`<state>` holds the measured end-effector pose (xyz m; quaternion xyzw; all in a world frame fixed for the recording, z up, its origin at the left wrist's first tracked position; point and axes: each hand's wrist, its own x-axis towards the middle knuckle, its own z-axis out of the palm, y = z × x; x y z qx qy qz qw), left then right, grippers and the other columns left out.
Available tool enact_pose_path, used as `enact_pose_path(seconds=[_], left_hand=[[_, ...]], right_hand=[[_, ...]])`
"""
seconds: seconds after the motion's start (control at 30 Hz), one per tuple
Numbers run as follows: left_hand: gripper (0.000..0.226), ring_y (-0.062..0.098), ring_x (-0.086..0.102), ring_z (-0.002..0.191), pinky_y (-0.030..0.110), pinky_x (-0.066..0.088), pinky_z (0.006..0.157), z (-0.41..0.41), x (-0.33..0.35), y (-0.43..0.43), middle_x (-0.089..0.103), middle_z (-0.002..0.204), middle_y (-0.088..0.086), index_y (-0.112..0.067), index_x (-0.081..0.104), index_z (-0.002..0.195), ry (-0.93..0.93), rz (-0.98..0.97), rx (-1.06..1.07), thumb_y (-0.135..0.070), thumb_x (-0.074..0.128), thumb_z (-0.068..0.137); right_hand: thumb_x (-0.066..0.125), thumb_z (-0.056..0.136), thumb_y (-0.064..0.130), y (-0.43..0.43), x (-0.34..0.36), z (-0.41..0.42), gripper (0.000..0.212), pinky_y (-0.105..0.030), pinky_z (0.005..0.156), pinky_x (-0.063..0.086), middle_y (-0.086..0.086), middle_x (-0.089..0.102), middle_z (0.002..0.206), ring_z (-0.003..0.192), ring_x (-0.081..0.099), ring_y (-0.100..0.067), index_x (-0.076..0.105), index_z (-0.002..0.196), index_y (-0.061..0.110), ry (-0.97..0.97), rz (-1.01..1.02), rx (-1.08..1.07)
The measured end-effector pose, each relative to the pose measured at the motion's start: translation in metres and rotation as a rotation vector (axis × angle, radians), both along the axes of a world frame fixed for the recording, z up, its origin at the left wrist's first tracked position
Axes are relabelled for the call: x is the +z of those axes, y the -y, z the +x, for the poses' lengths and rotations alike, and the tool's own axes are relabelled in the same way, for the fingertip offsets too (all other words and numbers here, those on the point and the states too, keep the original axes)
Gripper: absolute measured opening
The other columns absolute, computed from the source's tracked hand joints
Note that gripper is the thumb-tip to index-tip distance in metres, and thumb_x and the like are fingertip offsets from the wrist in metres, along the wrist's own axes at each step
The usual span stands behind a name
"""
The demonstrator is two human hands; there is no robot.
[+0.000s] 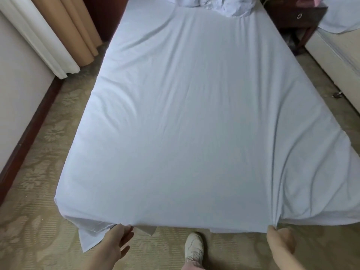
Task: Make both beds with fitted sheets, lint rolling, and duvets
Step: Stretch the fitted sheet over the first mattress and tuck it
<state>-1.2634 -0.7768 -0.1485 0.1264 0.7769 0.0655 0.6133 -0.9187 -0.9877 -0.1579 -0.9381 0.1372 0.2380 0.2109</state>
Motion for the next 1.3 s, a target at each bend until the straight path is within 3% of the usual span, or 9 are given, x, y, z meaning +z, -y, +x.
enact_pose_path(seconds=[0.27,0.47,0.6,0.7,0.87,1.03,1.13,1.23,1.3], left_hand=[[0.022,0.017,0.056,0.076,0.045,0.032,0.098,0.029,0.013,0.032,0.059,0.076,0.000,-0.014,0.054,0.074,0.070,0.024,0.000,-0.002,0.053,0.091],[0.016,0.011,0.054,0.073,0.040,0.028,0.088,0.042,-0.003,0.046,0.060,0.079,-0.005,-0.012,0.058,0.078,0.122,-0.004,-0.013,-0.009,0.053,0.093],[0.013,0.014,0.054,0.078,0.038,0.026,0.087,0.044,-0.016,0.043,0.060,0.081,-0.005,-0.014,0.055,0.081,0.094,0.001,-0.052,-0.010,0.053,0.094],[0.008,0.018,0.054,0.093,0.041,0.027,0.090,0.046,-0.021,0.042,0.062,0.087,-0.004,-0.014,0.056,0.088,0.093,-0.020,-0.073,-0.011,0.053,0.094],[0.013,0.019,0.053,0.100,0.045,0.029,0.105,0.051,-0.032,0.041,0.061,0.093,-0.002,-0.014,0.056,0.084,0.086,-0.013,-0.110,-0.012,0.050,0.096],[0.003,0.020,0.057,0.080,0.041,0.036,0.092,0.072,-0.036,0.063,0.061,0.086,0.000,-0.011,0.056,0.095,0.087,-0.051,-0.179,-0.013,0.054,0.094],[0.010,0.023,0.056,0.090,0.038,0.035,0.088,0.105,-0.028,0.083,0.062,0.084,0.001,-0.010,0.056,0.086,0.146,-0.079,-0.234,-0.014,0.055,0.095],[0.014,0.019,0.057,0.081,0.032,0.035,0.071,0.152,-0.017,0.103,0.063,0.084,-0.001,-0.012,0.058,0.083,0.199,-0.102,-0.281,-0.019,0.056,0.095],[0.014,0.018,0.058,0.080,0.031,0.036,0.073,0.189,-0.014,0.115,0.064,0.087,0.000,-0.010,0.060,0.085,0.229,-0.091,-0.297,-0.020,0.056,0.094]], right_hand=[[0.057,0.089,0.007,0.021,0.030,0.021,0.029,-0.040,0.075,0.036,-0.038,0.058,0.106,0.093,0.057,-0.045,0.056,0.093,-0.023,0.020,-0.009,0.000],[0.055,0.092,0.008,0.032,0.032,0.041,0.038,-0.039,0.077,0.036,-0.037,0.056,0.115,0.105,0.055,-0.046,0.052,0.110,-0.025,0.000,-0.026,0.015],[0.056,0.091,0.007,0.027,0.015,0.038,0.026,-0.040,0.080,0.041,-0.026,0.057,0.091,0.092,0.056,-0.042,0.057,0.090,-0.019,0.009,-0.008,0.014],[0.054,0.090,0.006,0.029,0.001,0.036,0.025,-0.039,0.077,0.042,-0.020,0.054,0.082,0.086,0.054,-0.039,0.048,0.070,-0.007,0.025,0.002,-0.012],[0.050,0.092,0.006,0.034,-0.013,0.042,0.015,-0.039,0.074,0.045,-0.021,0.057,0.086,0.080,0.055,-0.035,0.050,0.087,-0.008,-0.003,0.065,-0.023],[0.046,0.092,0.002,0.056,-0.025,0.061,0.010,-0.040,0.069,0.050,-0.014,0.057,0.071,0.065,0.055,-0.029,0.054,0.091,-0.003,-0.126,0.140,-0.058],[0.045,0.090,0.001,0.070,-0.024,0.082,0.010,-0.037,0.064,0.048,-0.013,0.056,0.065,0.060,0.052,-0.026,0.054,0.089,-0.004,-0.102,0.184,-0.088],[0.047,0.092,0.005,0.083,-0.019,0.116,0.010,-0.032,0.056,0.044,-0.011,0.055,0.064,0.059,0.052,-0.027,0.053,0.086,0.000,-0.050,0.213,-0.085],[0.047,0.093,0.007,0.091,-0.017,0.148,0.011,-0.033,0.058,0.046,-0.014,0.058,0.072,0.064,0.055,-0.029,0.053,0.085,0.003,-0.013,0.225,-0.074]])
